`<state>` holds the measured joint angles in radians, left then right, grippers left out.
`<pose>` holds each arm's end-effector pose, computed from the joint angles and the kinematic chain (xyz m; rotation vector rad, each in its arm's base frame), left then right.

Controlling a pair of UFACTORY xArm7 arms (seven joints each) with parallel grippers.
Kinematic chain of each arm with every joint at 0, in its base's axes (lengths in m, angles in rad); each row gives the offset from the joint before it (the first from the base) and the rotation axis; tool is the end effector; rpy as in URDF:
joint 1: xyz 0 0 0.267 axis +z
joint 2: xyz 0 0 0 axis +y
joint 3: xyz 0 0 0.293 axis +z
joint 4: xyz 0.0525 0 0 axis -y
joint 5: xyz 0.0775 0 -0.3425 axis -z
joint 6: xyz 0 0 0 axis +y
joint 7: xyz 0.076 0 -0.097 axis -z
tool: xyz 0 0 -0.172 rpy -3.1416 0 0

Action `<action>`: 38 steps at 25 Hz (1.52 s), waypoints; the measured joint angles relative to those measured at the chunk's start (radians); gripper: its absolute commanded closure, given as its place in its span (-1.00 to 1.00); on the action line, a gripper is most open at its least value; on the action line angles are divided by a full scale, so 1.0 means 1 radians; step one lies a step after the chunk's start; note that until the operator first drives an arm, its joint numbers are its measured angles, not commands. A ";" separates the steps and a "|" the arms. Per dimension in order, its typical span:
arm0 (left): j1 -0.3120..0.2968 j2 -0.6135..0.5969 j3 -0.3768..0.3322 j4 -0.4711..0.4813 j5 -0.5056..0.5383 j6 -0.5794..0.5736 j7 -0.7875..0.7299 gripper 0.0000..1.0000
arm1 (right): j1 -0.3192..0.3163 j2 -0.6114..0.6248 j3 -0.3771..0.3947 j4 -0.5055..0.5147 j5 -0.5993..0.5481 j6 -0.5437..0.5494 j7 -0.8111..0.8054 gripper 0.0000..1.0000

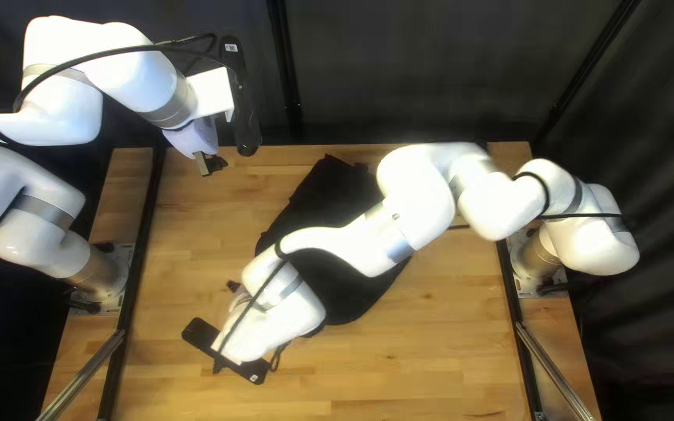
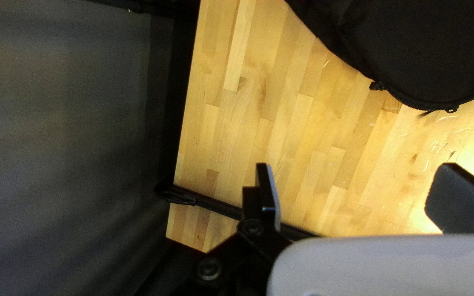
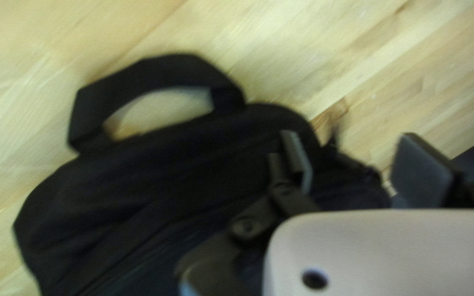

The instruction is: Remove a lunch box from a kids backpack

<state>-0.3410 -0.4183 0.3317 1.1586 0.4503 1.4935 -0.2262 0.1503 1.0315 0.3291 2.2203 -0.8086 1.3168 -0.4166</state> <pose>0.3760 0.1163 0.3763 -2.8209 -0.2454 -0.1483 0.7023 0.1000 0.0837 2.3294 1.2676 -0.1140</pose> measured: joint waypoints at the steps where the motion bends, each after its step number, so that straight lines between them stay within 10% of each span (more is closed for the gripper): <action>1: 0.000 0.000 0.000 0.000 0.000 0.000 0.000 -1.00 | 0.007 0.036 -0.004 0.051 0.000 0.011 -0.016 -1.00; 8: 0.000 0.000 0.000 0.000 0.000 0.000 0.000 -1.00 | 0.045 0.215 -0.038 0.302 0.000 0.098 -0.059 -1.00; 18: 0.000 0.000 0.000 0.000 0.000 0.000 0.000 -1.00 | 0.017 0.209 -0.075 0.257 -0.003 0.118 0.120 -1.00; 20: 0.000 0.000 0.000 0.000 0.000 0.000 0.000 -1.00 | 0.018 0.215 -0.080 0.273 -0.001 0.130 0.133 -0.69; 21: 0.000 0.000 0.000 0.000 0.000 0.000 0.000 -1.00 | 0.020 0.223 -0.082 0.289 0.000 0.138 0.135 0.93; 29: 0.000 0.000 0.000 0.000 0.000 0.000 0.000 -1.00 | 0.040 0.274 -0.092 0.377 0.007 0.184 0.133 1.00; 38: 0.000 0.000 0.000 0.000 0.000 0.000 0.000 -1.00 | 0.055 0.160 -0.078 0.216 0.004 0.187 0.182 1.00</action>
<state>-0.3410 -0.4183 0.3317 1.1586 0.4503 1.4935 -0.2262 0.2049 1.1912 0.2506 2.4365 -0.8045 1.5034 -0.2348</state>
